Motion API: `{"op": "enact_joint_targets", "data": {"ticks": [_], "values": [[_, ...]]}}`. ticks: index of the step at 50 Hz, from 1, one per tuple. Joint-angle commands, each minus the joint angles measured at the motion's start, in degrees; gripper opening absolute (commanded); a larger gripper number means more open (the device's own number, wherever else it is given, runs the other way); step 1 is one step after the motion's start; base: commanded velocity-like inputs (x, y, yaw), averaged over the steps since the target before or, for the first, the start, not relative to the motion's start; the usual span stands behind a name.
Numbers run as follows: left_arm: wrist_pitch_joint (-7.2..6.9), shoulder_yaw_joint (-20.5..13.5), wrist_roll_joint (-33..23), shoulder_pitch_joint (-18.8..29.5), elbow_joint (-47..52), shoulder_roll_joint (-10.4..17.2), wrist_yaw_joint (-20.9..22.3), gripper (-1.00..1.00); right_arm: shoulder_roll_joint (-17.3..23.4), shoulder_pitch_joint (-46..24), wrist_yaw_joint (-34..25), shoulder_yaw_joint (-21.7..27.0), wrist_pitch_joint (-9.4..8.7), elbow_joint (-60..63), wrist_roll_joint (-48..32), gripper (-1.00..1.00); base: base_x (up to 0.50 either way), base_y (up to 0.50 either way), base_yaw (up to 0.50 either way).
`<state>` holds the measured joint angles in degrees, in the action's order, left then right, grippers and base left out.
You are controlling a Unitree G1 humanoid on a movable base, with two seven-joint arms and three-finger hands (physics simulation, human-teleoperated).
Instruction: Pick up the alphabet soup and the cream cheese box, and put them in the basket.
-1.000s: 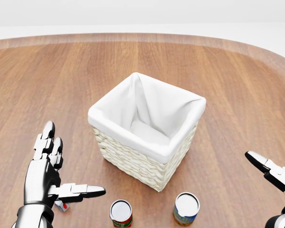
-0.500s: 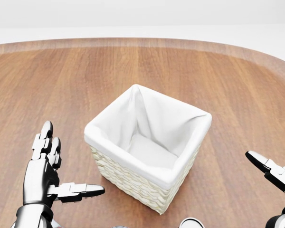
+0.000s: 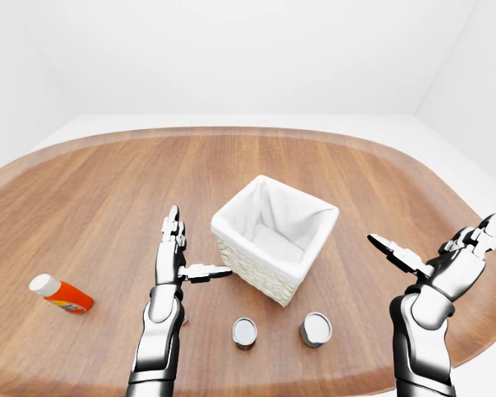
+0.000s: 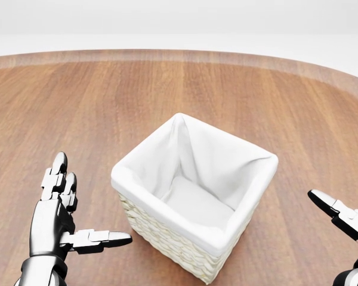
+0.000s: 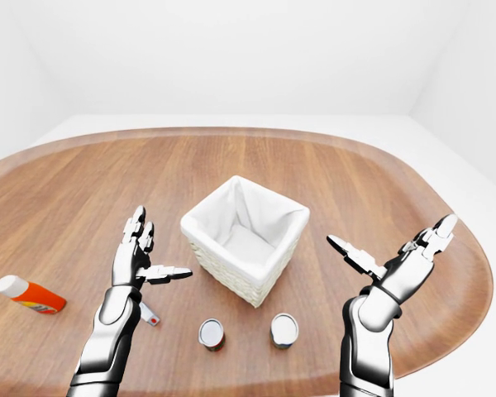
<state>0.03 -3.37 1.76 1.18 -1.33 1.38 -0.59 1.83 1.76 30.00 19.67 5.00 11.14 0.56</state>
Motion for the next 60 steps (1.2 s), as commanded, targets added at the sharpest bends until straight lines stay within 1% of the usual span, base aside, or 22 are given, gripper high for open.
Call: {"op": "enact_joint_targets", "data": {"ticks": [1,11,14,17,19,24,25,27,32,35,37,39,41,43,46,47,49,51,53,56,58,60], "values": [[-0.23,0.1,-0.1,-0.1,0.3,0.0,0.0,1.00,0.0,0.1,0.0,0.0,0.00,0.1,0.0,1.00,0.19,0.01,0.00],[-0.09,0.2,-0.3,-0.4,0.8,-0.1,0.0,1.00,0.0,0.0,0.0,0.0,0.00,0.1,-0.2,1.00,0.12,0.01,0.00],[1.88,0.2,-2.3,-0.7,0.5,0.0,-1.6,1.00,0.0,0.0,0.0,0.0,0.00,0.1,-0.2,1.00,0.00,0.00,0.00],[1.64,0.3,-3.2,-1.5,2.2,-0.1,-2.2,1.00,-0.1,0.1,0.0,0.0,0.00,0.7,-0.2,1.00,0.00,0.00,0.00],[2.35,0.0,-4.0,-1.1,1.4,0.0,-3.1,1.00,0.0,-0.1,0.0,0.0,0.00,0.2,-0.3,1.00,0.00,0.00,0.00],[2.12,-0.2,-6.5,-0.9,1.0,0.0,-5.9,1.00,0.0,0.0,0.0,0.0,0.00,0.5,-0.3,1.00,0.00,0.00,0.00],[1.18,-0.2,-6.7,-1.3,2.3,-0.1,-6.2,1.00,0.0,-0.1,0.0,0.0,0.00,0.1,-0.3,1.00,0.00,0.00,0.00],[1.44,-0.3,-6.8,-1.0,1.4,0.0,-6.5,1.00,0.1,-0.1,0.0,0.0,0.00,-0.2,-0.2,1.00,0.00,0.00,0.00],[0.63,0.2,-10.4,-2.0,3.6,0.0,-9.1,1.00,0.1,-0.1,0.0,0.0,0.00,-0.1,-0.2,1.00,0.00,0.00,0.00],[1.23,0.1,-13.1,-2.5,4.3,0.0,-11.0,1.00,0.0,-0.1,0.0,-0.1,0.00,0.1,-0.3,1.00,0.00,0.00,0.00],[1.15,0.5,-14.9,-2.9,5.4,0.4,-11.0,1.00,0.0,-0.1,0.0,-0.1,0.00,0.3,-0.2,1.00,0.00,0.00,0.00],[1.81,0.8,-17.5,-2.9,5.4,0.9,-10.9,1.00,0.0,-0.1,0.0,-0.1,0.00,0.2,-0.3,1.00,0.00,0.00,0.00],[0.09,0.6,-20.6,-3.1,7.2,1.2,-11.1,1.00,0.1,-0.3,0.0,0.0,0.00,-0.6,-0.2,1.00,0.00,0.00,0.00],[0.06,0.2,-23.3,-3.4,8.5,1.4,-11.7,1.00,0.1,-0.3,0.0,-0.1,0.00,-0.6,-0.2,1.00,0.00,0.00,0.00],[0.93,-1.0,-25.9,-3.1,8.7,1.6,-13.8,1.00,0.1,-0.2,0.0,-0.1,0.00,0.0,-0.2,1.00,0.00,0.00,0.00],[-0.08,-1.5,-27.3,-3.2,10.0,1.7,-14.3,1.00,0.1,-0.3,0.0,-0.1,0.00,-0.3,-0.2,1.00,0.00,0.00,0.00],[-1.06,-2.1,-28.2,-3.3,9.6,1.8,-14.4,1.00,0.2,-0.4,0.0,-0.1,0.00,-0.7,-0.2,1.00,0.00,0.00,0.00],[-0.33,-2.4,-27.8,-3.3,8.6,1.7,-14.5,1.00,0.2,-0.3,0.0,-0.1,0.00,-0.6,-0.1,1.00,0.00,0.00,0.00],[-1.50,-2.7,-29.1,-4.0,10.1,1.5,-15.2,1.00,0.1,-0.3,0.0,-0.1,0.00,-0.2,-0.2,1.00,0.00,0.00,0.00],[-1.68,-2.6,-31.6,-4.2,10.3,2.0,-15.8,1.00,0.1,-0.3,0.0,-0.1,0.00,-0.2,-0.2,1.00,0.00,0.00,0.00],[-2.56,-2.9,-32.3,-4.3,10.9,2.0,-15.6,1.00,0.1,-0.2,0.0,-0.1,0.00,0.1,-0.2,1.00,0.00,0.00,0.00],[-2.34,-3.6,-35.2,-4.2,10.1,2.7,-17.4,1.00,0.0,-0.1,0.0,0.0,0.00,0.4,-0.1,1.00,0.00,0.00,0.00]]}}
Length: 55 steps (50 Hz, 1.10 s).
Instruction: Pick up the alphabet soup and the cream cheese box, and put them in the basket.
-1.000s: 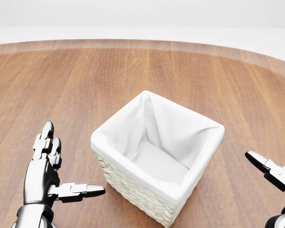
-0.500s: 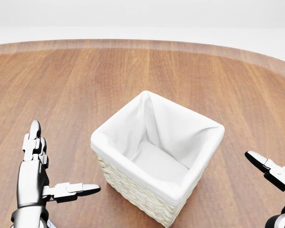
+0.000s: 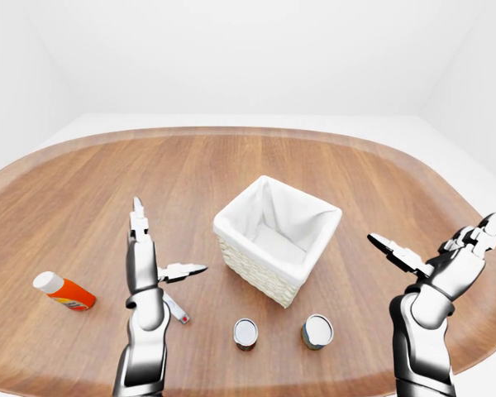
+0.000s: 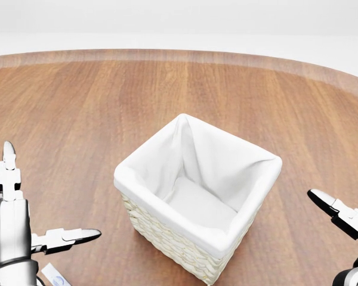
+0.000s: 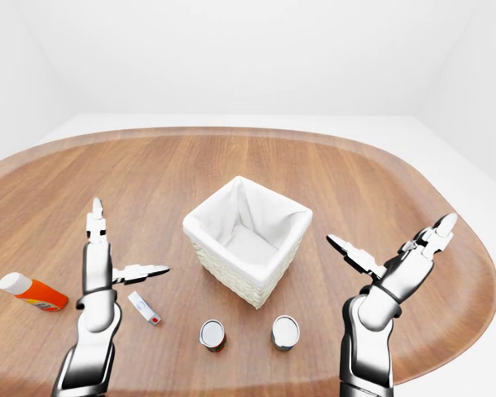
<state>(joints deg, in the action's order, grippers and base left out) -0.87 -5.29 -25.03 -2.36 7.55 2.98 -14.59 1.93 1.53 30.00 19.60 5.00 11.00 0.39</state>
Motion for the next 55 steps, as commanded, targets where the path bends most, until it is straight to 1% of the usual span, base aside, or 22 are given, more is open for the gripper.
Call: {"op": "enact_joint_targets", "data": {"ticks": [1,6,10,12,15,16,18,20,23,26,30,35,37,40,41,45,46,47,52,53,54,55], "values": [[-1.50,-1.9,-8.5,-0.7,1.2,1.1,-3.4,1.00,-0.1,0.2,0.0,0.1,0.00,0.6,0.0,1.00,0.00,0.00,0.00],[-1.70,-2.3,-12.9,-1.2,1.4,1.6,-4.8,1.00,-0.1,0.1,0.0,0.0,0.00,0.1,0.0,1.00,0.00,0.00,0.00],[-0.85,-1.2,-21.7,-2.0,1.8,2.5,-7.1,1.00,0.0,0.1,0.0,0.0,0.00,0.0,0.0,1.00,0.00,0.00,0.00],[-1.95,-0.3,-28.7,-2.4,3.1,2.9,-8.3,1.00,-0.1,0.1,0.0,0.0,0.00,-0.1,0.0,1.00,0.00,0.00,0.00],[-2.50,-0.2,-31.4,-2.6,4.4,2.4,-7.7,1.00,-0.1,0.1,0.0,0.0,0.00,0.0,0.0,1.00,0.00,0.00,0.00],[-3.04,0.5,-34.6,-2.9,5.8,2.6,-7.3,1.00,-0.1,0.2,0.0,0.0,0.00,0.2,0.0,1.00,0.00,0.00,0.00],[-4.09,0.6,-36.2,-2.8,7.9,2.0,-5.5,1.00,0.0,0.1,0.0,0.0,0.00,-0.2,-0.1,1.00,0.00,0.00,0.00],[-4.13,0.5,-37.0,-2.2,7.3,2.0,-5.1,1.00,0.0,0.0,0.0,0.0,0.00,-0.4,0.0,1.00,0.00,0.00,0.00],[-4.13,1.3,-42.5,-2.1,9.3,2.2,-3.3,1.00,0.0,0.0,0.0,0.0,0.00,-0.6,0.0,1.00,0.00,0.00,0.00],[-4.13,1.3,-44.3,-1.2,13.6,1.7,1.9,1.00,0.0,0.0,0.0,0.0,0.00,-0.3,0.0,1.00,0.00,0.00,0.00],[-4.13,2.4,-48.3,-1.0,16.6,1.7,6.1,1.00,0.0,0.0,0.0,0.0,0.00,0.0,0.0,1.00,0.00,0.00,0.00],[-4.13,2.4,-49.4,-1.0,16.0,1.5,7.2,1.00,0.0,0.0,0.0,0.0,0.00,-0.4,0.0,1.00,0.00,0.00,0.00],[-4.13,2.3,-49.7,-1.8,17.3,1.0,11.3,1.00,0.1,-0.1,0.0,0.0,0.00,-0.5,0.0,1.00,0.00,0.00,0.00],[-4.13,2.4,-49.9,-2.4,19.1,0.8,13.9,1.00,0.1,-0.2,0.0,0.0,0.00,-0.9,0.0,1.00,0.00,0.00,0.00],[-4.13,2.6,-50.5,-2.7,20.7,0.9,16.6,1.00,0.1,-0.2,0.0,0.0,0.00,-0.8,0.0,1.00,0.00,0.00,0.00],[-4.13,2.6,-51.5,-2.9,23.2,0.5,21.8,1.00,0.1,-0.1,0.0,0.0,0.00,-0.5,0.0,1.00,0.00,0.00,0.00],[-4.13,2.6,-51.6,-2.9,23.3,0.5,21.9,1.00,0.1,-0.2,0.0,0.0,0.00,-0.5,0.0,1.00,0.00,0.00,0.00],[-4.13,2.8,-51.9,-3.2,24.8,0.1,25.3,1.00,0.1,-0.1,0.0,0.0,0.00,-0.3,0.0,1.00,0.00,0.00,0.00],[-4.13,2.8,-52.7,-3.4,24.6,-0.1,28.0,1.00,0.1,-0.1,0.0,0.0,0.00,-0.2,0.0,1.00,0.00,0.00,0.00],[-4.13,2.9,-52.7,-3.4,25.5,-0.4,30.5,1.00,0.1,-0.1,0.0,0.0,0.00,-0.4,0.0,1.00,0.00,0.00,0.00],[-4.13,2.9,-52.7,-3.4,25.6,-0.5,30.6,1.00,0.1,-0.1,0.0,0.0,0.00,-0.4,0.0,1.00,0.00,0.00,0.00],[-4.13,3.0,-53.5,-3.0,28.8,-0.4,34.9,1.00,0.1,-0.1,0.0,0.0,0.00,-0.4,-0.1,1.00,0.00,0.00,0.00]]}}
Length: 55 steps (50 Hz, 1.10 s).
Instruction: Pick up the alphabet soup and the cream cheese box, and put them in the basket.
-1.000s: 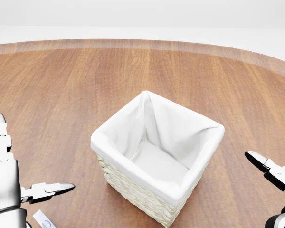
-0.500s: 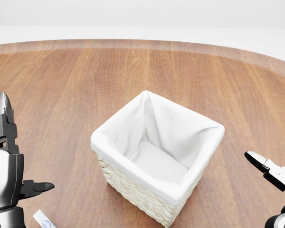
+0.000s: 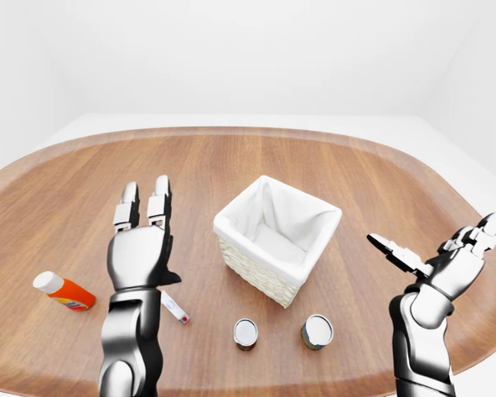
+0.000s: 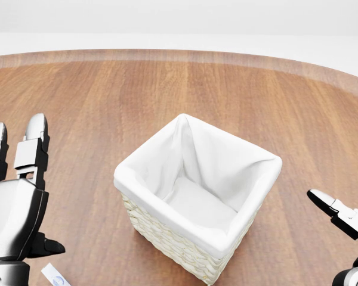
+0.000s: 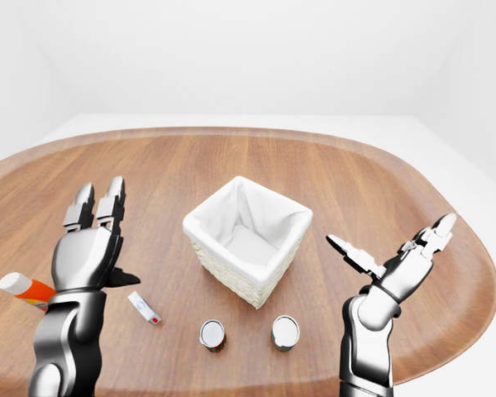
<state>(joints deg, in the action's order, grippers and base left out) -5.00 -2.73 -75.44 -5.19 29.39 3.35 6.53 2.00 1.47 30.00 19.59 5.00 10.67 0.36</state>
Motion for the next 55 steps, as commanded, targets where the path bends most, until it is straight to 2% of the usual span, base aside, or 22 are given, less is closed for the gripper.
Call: {"op": "enact_joint_targets", "data": {"ticks": [1,5,6,9,17,25,31,48,52,53,55], "values": [[0.00,0.4,-3.4,0.0,7.8,-0.9,15.4,1.00,0.0,-0.1,0.0,0.0,0.00,-0.4,0.0,1.00,0.00,0.00,0.00],[0.00,0.3,-4.3,0.9,10.4,-1.3,20.1,1.00,0.0,-0.1,0.0,-0.1,0.00,-0.4,0.0,1.00,0.00,0.00,0.00],[0.00,0.3,-4.9,1.1,12.1,-1.6,22.7,1.00,0.0,0.0,0.0,-0.1,0.00,0.2,0.0,1.00,0.00,0.00,0.00],[0.00,0.4,-4.9,1.0,13.2,-1.9,24.3,1.00,0.0,0.0,0.0,0.0,0.00,0.0,0.0,1.00,0.00,0.00,0.00],[0.00,-0.9,-6.7,3.0,19.0,-2.4,33.5,1.00,0.1,-0.2,0.0,0.0,0.00,-0.4,0.0,1.00,0.00,0.00,0.00],[0.00,-2.3,-7.2,0.2,22.3,-2.2,33.5,1.00,0.1,-0.2,0.0,0.0,0.00,-0.4,0.0,1.00,0.00,0.00,0.00],[0.00,-2.5,-7.3,-2.2,23.4,-3.2,33.5,1.00,0.0,-0.1,0.0,0.0,0.00,-0.3,0.1,1.00,0.00,0.00,0.00],[0.00,-2.0,-5.8,-13.4,20.0,-4.4,33.5,1.00,0.0,0.0,0.0,0.0,0.00,-0.5,0.0,1.00,0.00,0.00,0.00],[1.40,-1.8,-6.1,-15.3,18.9,-4.7,33.5,1.00,0.0,0.1,0.0,-0.1,0.00,-0.1,0.0,1.00,0.00,0.00,0.00],[1.84,-1.5,-6.0,-16.2,17.9,-4.9,32.2,1.00,-0.1,0.2,0.0,-0.1,0.00,0.3,0.0,1.00,0.00,0.00,0.00],[1.12,-1.3,-6.0,-16.1,17.3,-5.3,32.6,1.00,-0.1,0.1,0.0,0.0,0.00,0.1,0.0,1.00,0.00,0.00,0.00]]}}
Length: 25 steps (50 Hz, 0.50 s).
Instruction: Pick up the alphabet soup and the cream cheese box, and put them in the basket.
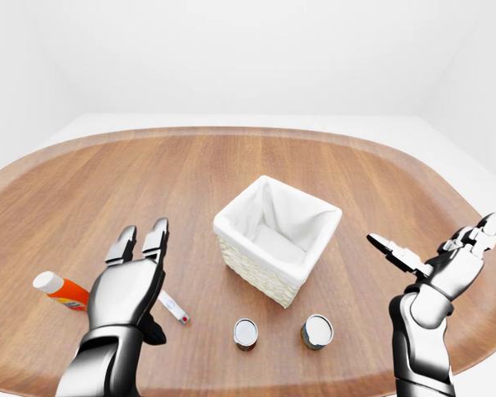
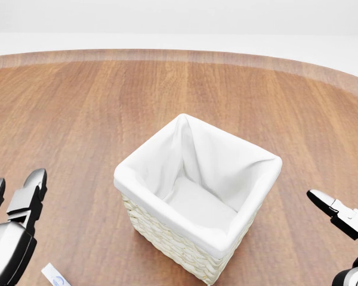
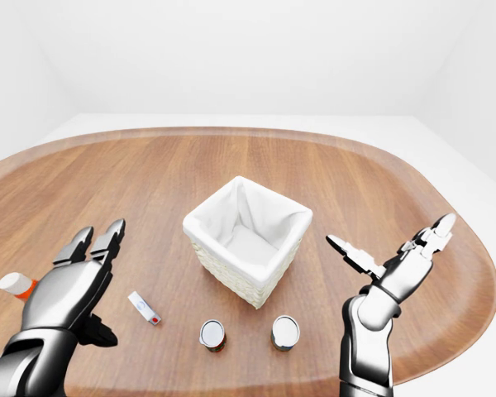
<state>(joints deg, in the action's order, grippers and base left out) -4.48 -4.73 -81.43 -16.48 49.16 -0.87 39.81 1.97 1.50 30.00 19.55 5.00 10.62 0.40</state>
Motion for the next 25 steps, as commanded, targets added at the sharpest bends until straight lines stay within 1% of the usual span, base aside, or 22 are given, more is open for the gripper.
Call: {"op": "enact_joint_targets", "data": {"ticks": [1,2,3,4,5,7,8,9,10,12,18,23,25], "values": [[1.85,0.9,-0.9,-6.4,-4.9,-0.3,-3.4,1.00,-0.1,0.1,0.0,0.0,0.00,0.1,0.0,1.00,0.00,0.00,0.00],[1.78,1.0,-0.6,-6.7,-5.4,-0.5,-4.2,1.00,-0.1,0.1,0.0,0.0,0.00,0.0,0.0,1.00,0.00,0.00,0.00],[1.35,1.4,-0.6,-7.0,-5.4,-0.8,-3.8,1.00,0.0,0.1,0.0,0.0,0.00,0.0,0.0,1.00,0.00,0.00,0.00],[1.42,1.8,-0.7,-7.5,-5.4,-0.7,-4.0,1.00,0.0,0.1,0.0,0.0,0.00,0.0,0.0,1.00,0.00,0.00,0.00],[1.87,2.4,-1.0,-8.4,-5.5,-0.5,-4.6,1.00,-0.1,0.2,0.0,0.0,0.00,0.7,0.0,1.00,0.00,0.00,0.00],[1.74,3.0,-1.3,-8.6,-5.4,-0.4,-4.7,1.00,-0.1,0.1,0.0,0.0,0.00,0.6,0.0,1.00,0.00,0.00,0.00],[1.45,3.1,-1.5,-8.2,-4.8,-0.3,-3.8,1.00,-0.1,0.1,0.0,0.0,0.00,0.6,-0.1,1.00,0.00,0.00,0.00],[1.59,3.6,-1.6,-8.7,-5.5,-0.3,-5.0,1.00,-0.1,0.1,0.0,0.0,0.00,0.5,-0.1,1.00,0.00,0.00,0.00],[1.63,3.9,-1.8,-8.7,-5.5,-0.1,-5.2,1.00,-0.1,0.1,0.0,0.0,0.00,0.3,-0.1,1.00,0.00,0.00,0.00],[1.47,4.9,-2.0,-9.6,-6.2,-0.1,-6.7,1.00,0.0,-0.1,0.0,0.1,0.00,-0.5,-0.1,1.00,0.00,0.00,0.00],[-0.43,7.4,-2.7,-8.8,-5.8,0.5,-5.6,1.00,-0.1,0.1,0.0,0.0,0.00,0.5,-0.1,1.00,0.00,0.00,0.00],[-0.52,8.1,-2.5,-8.6,-6.1,1.2,-5.8,1.00,0.0,0.0,0.0,0.0,0.00,0.4,-0.1,1.00,0.00,0.00,0.00],[-0.52,8.4,-1.8,-7.8,-6.2,1.3,-6.2,1.00,0.0,0.0,0.0,0.0,0.00,0.3,-0.1,1.00,0.00,0.00,0.00]]}}
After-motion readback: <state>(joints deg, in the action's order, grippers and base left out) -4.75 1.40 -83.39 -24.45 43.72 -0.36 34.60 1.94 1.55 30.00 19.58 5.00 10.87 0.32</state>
